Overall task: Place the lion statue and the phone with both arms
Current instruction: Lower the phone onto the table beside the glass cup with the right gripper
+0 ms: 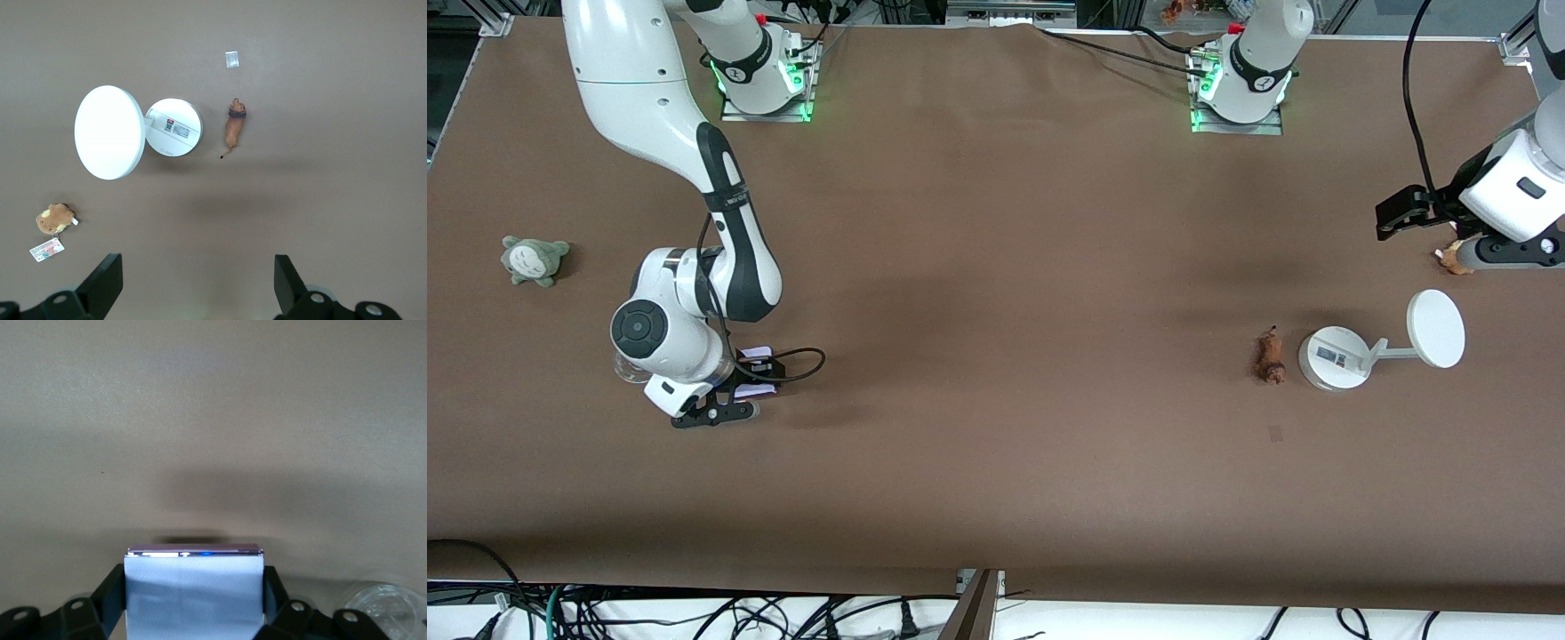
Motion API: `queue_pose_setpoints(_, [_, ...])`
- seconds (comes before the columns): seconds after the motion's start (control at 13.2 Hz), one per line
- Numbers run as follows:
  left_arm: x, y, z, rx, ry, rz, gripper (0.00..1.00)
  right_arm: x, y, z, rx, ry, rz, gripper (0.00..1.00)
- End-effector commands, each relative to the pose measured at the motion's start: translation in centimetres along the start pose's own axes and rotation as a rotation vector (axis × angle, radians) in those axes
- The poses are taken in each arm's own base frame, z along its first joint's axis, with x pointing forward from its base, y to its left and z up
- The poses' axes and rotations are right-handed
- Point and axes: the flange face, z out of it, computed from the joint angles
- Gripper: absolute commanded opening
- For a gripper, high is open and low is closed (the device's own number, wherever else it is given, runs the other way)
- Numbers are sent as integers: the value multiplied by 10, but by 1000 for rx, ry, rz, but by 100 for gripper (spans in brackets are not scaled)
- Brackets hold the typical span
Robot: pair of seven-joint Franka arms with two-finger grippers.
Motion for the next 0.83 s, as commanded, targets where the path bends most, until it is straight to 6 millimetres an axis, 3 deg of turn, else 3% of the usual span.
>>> queue_pose_setpoints(0.0, [9, 10, 5, -8, -11, 18, 100, 2, -2, 1, 13, 9, 15, 0])
queue_pose_setpoints(0.23, [10, 10, 8, -16, -16, 16, 100, 0, -9, 11, 32, -4, 18, 0])
queue_pose_setpoints(0.38, [10, 13, 8, -15, -17, 26, 100, -1, -9, 16, 57, -5, 47, 27])
queue_pose_setpoints(0.46, [9, 17, 5, -9, -15, 29, 100, 0, -10, 17, 62, -6, 50, 55])
queue_pose_setpoints(0.53, [8, 18, -14, -16, 19, 33, 100, -1, -11, 19, 61, -6, 50, 82])
queue_pose_setpoints(0.61, [6, 11, -25, -20, 27, 25, 100, 0, -11, 18, 61, -4, 50, 98])
queue_pose_setpoints(0.76, [6, 9, -26, -20, 26, 22, 100, 1, -13, 15, 62, -1, 48, 99])
